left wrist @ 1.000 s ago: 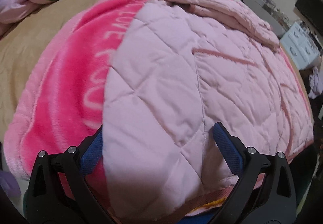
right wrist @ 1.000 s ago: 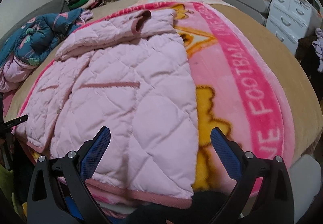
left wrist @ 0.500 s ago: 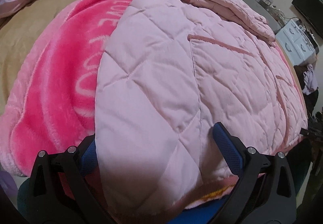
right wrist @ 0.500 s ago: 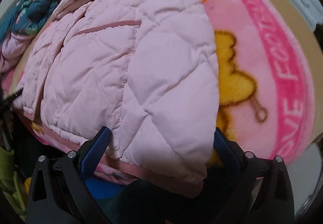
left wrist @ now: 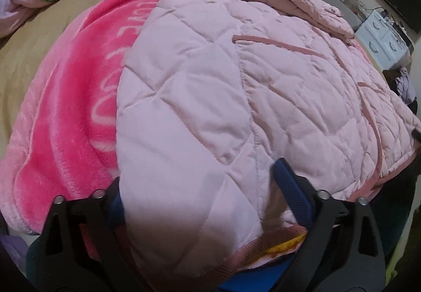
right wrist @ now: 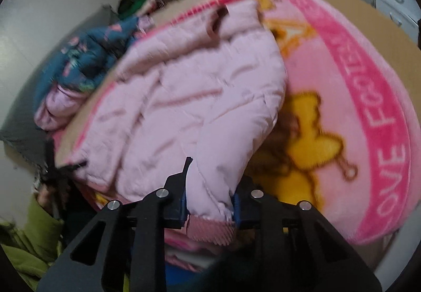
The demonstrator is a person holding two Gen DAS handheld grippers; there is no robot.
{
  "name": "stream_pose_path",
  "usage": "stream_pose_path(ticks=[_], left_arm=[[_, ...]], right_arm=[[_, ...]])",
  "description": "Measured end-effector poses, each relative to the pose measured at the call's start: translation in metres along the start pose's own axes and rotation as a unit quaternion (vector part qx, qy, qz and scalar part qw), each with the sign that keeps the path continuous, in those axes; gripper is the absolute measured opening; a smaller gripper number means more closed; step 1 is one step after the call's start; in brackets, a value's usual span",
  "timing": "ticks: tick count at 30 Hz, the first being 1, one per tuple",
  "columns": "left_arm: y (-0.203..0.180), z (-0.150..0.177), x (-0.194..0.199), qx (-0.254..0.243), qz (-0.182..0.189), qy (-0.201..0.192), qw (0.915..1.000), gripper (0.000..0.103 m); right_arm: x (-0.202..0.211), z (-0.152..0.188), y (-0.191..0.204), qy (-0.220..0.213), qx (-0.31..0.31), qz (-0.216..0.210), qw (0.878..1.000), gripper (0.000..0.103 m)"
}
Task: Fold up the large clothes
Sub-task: 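Grasp the hem with the right gripper while the left gripper grasps the hem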
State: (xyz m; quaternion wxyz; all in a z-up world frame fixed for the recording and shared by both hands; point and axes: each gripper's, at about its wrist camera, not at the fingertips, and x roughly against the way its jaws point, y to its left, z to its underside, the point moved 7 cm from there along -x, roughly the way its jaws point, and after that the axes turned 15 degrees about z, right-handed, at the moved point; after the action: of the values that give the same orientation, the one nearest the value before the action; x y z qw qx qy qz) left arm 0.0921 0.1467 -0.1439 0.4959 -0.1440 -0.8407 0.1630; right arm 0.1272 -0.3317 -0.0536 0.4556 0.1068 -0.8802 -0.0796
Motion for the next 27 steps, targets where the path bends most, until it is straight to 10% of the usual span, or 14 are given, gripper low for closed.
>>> stream_pose_path(ticks=[8,22,25,27], left_arm=[[-0.019,-0.011,0.021,-0.046,-0.016,-0.043,0.9979,0.014],[-0.046,-0.045,0.059,-0.060,0.016,-0.111,0.9919,0.008],[-0.051,-0.051,0.064,-0.065,0.018,-0.121,0.9904,0.008],[-0.055,-0.054,0.066,-0.065,0.020,-0.127,0.9896,0.008]], right_arm=[[0.001,-0.016,0.003,-0.011,-0.014,-0.022,1.000,0.025],[-0.038,0.055,0.002,0.118,0.040,0.036,0.992,0.059],[-0.045,0.061,0.002,0.121,0.040,0.047,0.991,0.055],[-0.040,0.055,0.002,0.100,0.033,0.038,0.994,0.027]])
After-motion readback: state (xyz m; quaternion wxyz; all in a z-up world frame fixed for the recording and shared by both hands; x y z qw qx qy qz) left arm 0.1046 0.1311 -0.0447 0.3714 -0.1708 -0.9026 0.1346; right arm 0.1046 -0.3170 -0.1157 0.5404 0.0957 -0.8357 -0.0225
